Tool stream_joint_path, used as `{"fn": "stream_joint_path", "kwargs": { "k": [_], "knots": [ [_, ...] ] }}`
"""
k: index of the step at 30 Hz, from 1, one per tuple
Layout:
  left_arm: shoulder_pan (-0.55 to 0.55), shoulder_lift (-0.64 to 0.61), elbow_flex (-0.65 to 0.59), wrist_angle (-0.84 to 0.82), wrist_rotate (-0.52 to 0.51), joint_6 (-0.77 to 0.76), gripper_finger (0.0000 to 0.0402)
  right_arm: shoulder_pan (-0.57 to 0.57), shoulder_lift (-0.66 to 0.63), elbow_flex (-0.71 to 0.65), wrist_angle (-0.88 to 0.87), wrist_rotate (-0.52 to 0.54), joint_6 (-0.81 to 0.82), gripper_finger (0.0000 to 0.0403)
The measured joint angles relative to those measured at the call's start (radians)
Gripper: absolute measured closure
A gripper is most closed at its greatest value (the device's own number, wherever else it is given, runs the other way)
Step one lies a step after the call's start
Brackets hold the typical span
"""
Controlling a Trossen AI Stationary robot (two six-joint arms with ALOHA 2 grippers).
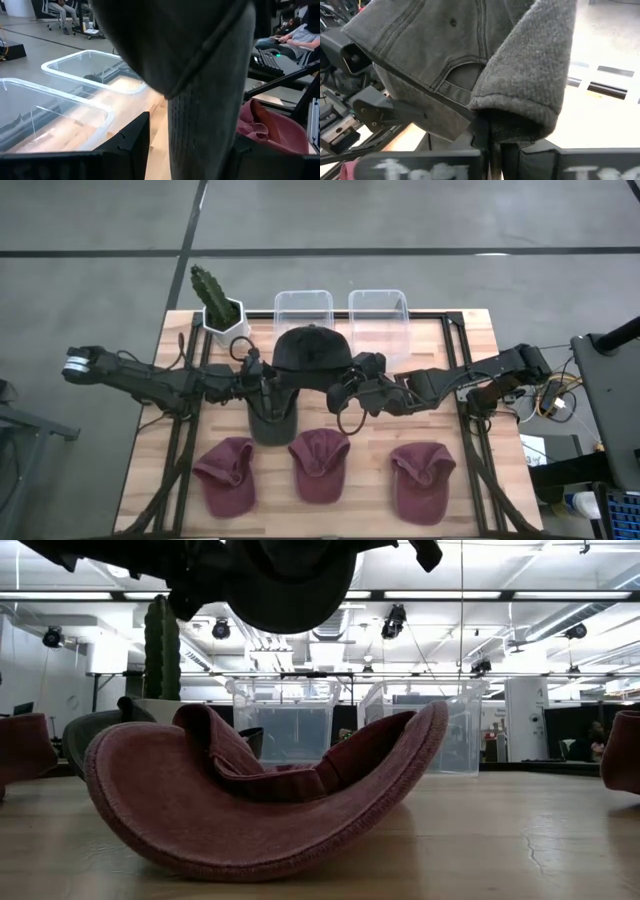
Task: Pick & Place hat
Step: Put the right black cap into the left transparent bin
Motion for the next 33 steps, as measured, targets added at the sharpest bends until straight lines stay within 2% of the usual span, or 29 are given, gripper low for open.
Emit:
{"fn": "stream_joint_path", "kwargs": {
  "k": [9,12,15,21,33],
  "knots": [
    [0.002,0.000,0.016,-0.002,-0.018,-0.013,0.0244,0.000,0.003,0.000,0.000,-0.032,-0.004,0.0390],
    [0.002,0.004,0.016,-0.002,-0.019,-0.050,0.0255,0.000,0.003,0.000,-0.001,-0.033,-0.005,0.0390],
    [0.002,0.019,0.015,-0.002,-0.020,-0.058,0.0288,0.000,0.003,0.000,-0.002,-0.047,-0.008,0.0390],
    [0.004,0.054,0.027,-0.003,-0.033,-0.059,0.0387,0.000,0.004,0.000,-0.002,-0.055,-0.008,0.0390],
    [0.003,0.066,0.032,-0.004,-0.067,-0.058,0.0395,0.000,0.002,0.000,-0.005,-0.103,-0.119,0.0390]
  ]
}}
